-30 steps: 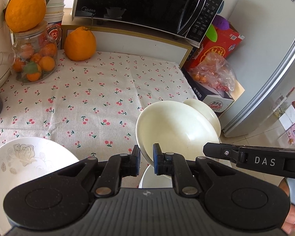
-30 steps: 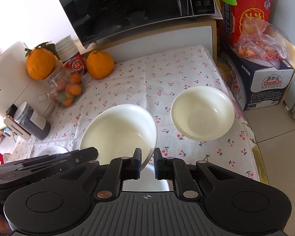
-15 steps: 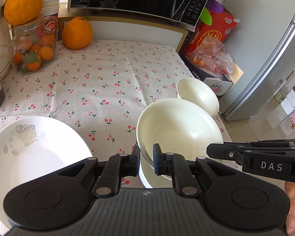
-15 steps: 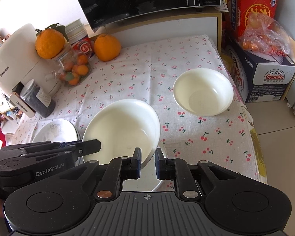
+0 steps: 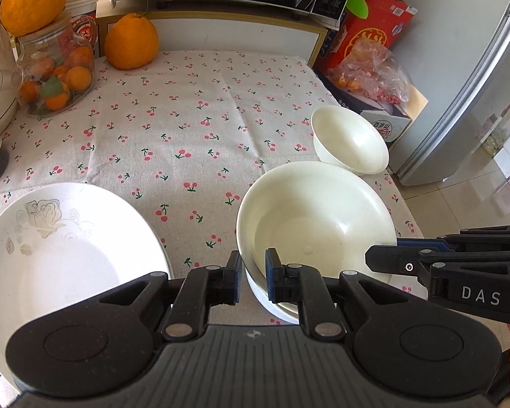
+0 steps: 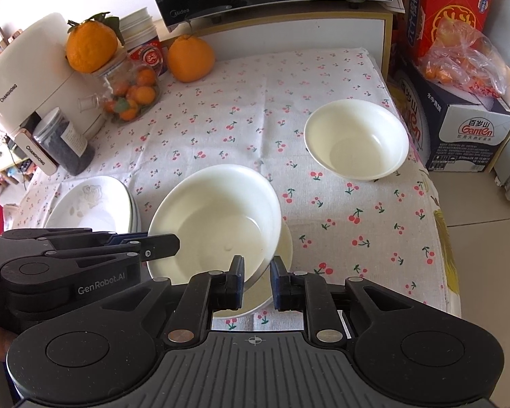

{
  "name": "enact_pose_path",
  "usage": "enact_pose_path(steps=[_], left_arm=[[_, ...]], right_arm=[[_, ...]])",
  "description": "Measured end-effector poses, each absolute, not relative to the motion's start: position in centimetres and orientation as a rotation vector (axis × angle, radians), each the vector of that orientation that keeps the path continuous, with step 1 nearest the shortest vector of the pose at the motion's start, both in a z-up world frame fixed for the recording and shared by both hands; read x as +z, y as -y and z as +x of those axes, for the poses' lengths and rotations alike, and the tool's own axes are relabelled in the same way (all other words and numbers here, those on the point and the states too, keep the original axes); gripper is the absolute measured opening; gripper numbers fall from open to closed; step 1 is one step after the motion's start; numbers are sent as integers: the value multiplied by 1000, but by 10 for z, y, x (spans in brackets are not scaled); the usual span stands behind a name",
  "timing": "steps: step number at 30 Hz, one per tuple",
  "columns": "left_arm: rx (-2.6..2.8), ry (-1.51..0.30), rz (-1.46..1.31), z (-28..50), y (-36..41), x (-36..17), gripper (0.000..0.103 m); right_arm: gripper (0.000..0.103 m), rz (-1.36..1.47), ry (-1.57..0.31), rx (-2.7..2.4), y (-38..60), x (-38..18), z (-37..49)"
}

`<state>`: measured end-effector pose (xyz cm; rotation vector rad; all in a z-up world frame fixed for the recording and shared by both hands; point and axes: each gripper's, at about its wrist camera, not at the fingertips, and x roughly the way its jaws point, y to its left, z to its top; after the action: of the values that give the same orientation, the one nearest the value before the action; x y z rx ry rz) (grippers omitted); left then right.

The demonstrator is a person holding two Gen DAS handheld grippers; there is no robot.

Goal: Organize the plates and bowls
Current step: 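Lower the second bowl into the first white bowl, then open both tools to release the stacked bowl rim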

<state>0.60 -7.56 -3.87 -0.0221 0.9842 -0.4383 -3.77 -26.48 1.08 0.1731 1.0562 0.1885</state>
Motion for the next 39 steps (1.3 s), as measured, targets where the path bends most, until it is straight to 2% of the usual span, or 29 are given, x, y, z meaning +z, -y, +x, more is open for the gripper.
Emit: enact_pose_path(steps=[25, 28, 30, 39], left_arm=[[-421, -988, -38, 10, 72, -38, 14], [-416, -985, -47, 11, 70, -37, 17], [-410, -977, -57, 12, 69, -35, 18], [-401, -926, -89, 22, 72, -23, 25]], right_arm=[[18, 149, -1043, 144, 270, 13, -36], [18, 153, -1035, 141, 271, 14, -36], [22, 166, -1026, 128, 274, 16, -36], [23, 254, -1012, 75, 292, 15, -27]])
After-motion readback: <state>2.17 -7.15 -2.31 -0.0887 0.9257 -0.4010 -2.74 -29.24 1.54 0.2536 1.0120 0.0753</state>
